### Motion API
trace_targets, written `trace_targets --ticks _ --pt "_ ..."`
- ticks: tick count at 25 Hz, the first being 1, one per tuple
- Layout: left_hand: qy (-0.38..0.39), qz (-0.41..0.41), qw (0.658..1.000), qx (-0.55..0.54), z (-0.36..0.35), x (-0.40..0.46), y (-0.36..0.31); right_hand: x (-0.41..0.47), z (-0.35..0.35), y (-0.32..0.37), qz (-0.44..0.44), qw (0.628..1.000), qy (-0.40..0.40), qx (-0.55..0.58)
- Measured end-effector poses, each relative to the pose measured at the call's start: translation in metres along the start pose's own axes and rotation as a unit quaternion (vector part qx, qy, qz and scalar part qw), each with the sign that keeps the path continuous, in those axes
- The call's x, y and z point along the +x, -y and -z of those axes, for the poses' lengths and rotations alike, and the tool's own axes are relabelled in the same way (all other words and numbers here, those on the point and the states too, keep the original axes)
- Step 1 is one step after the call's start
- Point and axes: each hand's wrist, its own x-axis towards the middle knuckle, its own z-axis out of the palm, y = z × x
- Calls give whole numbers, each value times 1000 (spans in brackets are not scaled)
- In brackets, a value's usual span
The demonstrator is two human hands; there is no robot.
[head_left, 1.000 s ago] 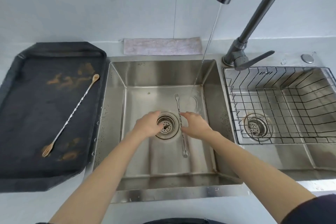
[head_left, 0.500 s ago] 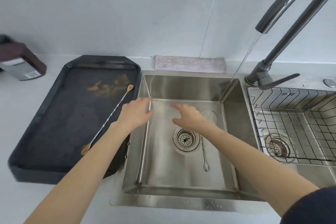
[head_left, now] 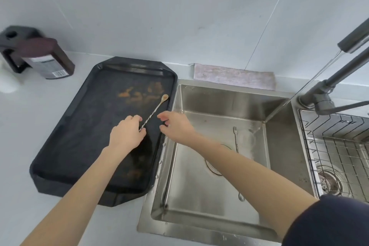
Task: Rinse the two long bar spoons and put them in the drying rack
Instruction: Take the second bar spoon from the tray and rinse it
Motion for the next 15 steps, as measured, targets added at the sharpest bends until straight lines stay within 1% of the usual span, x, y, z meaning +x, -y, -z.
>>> trace_targets --ticks 5,9,12,14,15 --pt "-11 30 998 -55 -12 -3 11 13 -20 10 -81 987 30 133" --pt "-45 54 994 -78 -16 0 13 22 -31 10 -113 982 37 149" --pt "-42 64 995 -70 -17 1 12 25 -34 10 -141 963 31 228" --pt "-43 78 992 -86 -16 3 10 24 -32 13 -163 945 34 281" --pt "-42 83 991 -98 -16 3 8 26 -31 12 -174 941 38 286"
